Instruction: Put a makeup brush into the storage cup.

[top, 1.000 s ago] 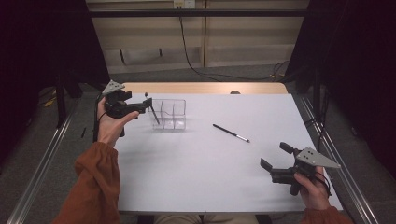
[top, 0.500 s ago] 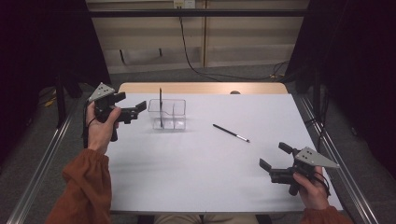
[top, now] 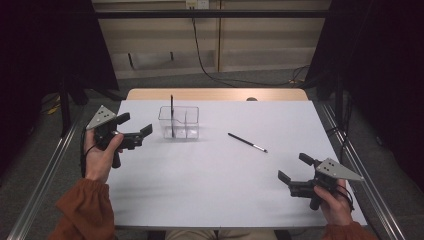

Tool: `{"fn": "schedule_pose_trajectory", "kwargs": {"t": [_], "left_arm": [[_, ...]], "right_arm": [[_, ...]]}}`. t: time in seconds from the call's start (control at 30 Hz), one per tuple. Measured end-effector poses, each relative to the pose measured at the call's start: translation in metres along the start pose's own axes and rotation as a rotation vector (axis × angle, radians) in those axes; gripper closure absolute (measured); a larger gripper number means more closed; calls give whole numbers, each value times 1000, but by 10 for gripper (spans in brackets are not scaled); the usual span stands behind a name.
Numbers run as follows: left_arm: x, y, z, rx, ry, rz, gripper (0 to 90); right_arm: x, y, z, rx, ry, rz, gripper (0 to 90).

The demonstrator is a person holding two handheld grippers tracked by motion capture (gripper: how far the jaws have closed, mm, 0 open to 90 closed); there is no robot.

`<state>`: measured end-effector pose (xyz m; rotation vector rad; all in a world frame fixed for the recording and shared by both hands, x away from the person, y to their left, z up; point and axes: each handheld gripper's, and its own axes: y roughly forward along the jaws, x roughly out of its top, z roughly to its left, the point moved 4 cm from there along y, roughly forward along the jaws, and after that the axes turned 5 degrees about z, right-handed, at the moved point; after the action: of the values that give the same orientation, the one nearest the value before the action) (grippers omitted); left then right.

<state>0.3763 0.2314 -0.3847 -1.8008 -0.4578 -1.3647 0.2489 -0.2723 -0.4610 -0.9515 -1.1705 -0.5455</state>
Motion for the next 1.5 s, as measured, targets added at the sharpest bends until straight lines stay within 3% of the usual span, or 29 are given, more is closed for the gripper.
{"fn": "schedule_pose_trajectory", "kwargs": {"t": [0.33, 0.4, 0.57, 0.77, 0.97, 1.03, 1.1, 1.3, 1.5], "left_arm": [[-16, -20, -13, -10, 39, 16, 35], [-20, -22, -15, -19, 31, 11, 41], [-34, -31, -20, 10, -6, -10, 39], [-49, -38, -25, 41, 10, 1, 37], [-57, -41, -34, 35, 4, -8, 36], [-62, -41, -37, 40, 19, -4, 36], [-67, -41, -39, 21, 17, 1, 35], [-80, -47, -40, 37, 6, -11, 38], [-88, -52, -42, 37, 35, -18, 36]], "right_arm": [[0, 0, 1, 4, 1, 6, 0], [0, 0, 0, 0, 1, 4, 0], [-1, -1, 0, -3, 2, 4, 0], [-1, -2, 0, -8, 3, 3, 0], [-1, -2, 0, -9, 7, 5, 0], [-1, -2, 0, -10, 6, 3, 0], [-1, -2, 0, -9, 5, 1, 0], [0, 0, 1, -3, 0, 2, 0], [1, 2, 2, -7, -2, 4, 0]]}}
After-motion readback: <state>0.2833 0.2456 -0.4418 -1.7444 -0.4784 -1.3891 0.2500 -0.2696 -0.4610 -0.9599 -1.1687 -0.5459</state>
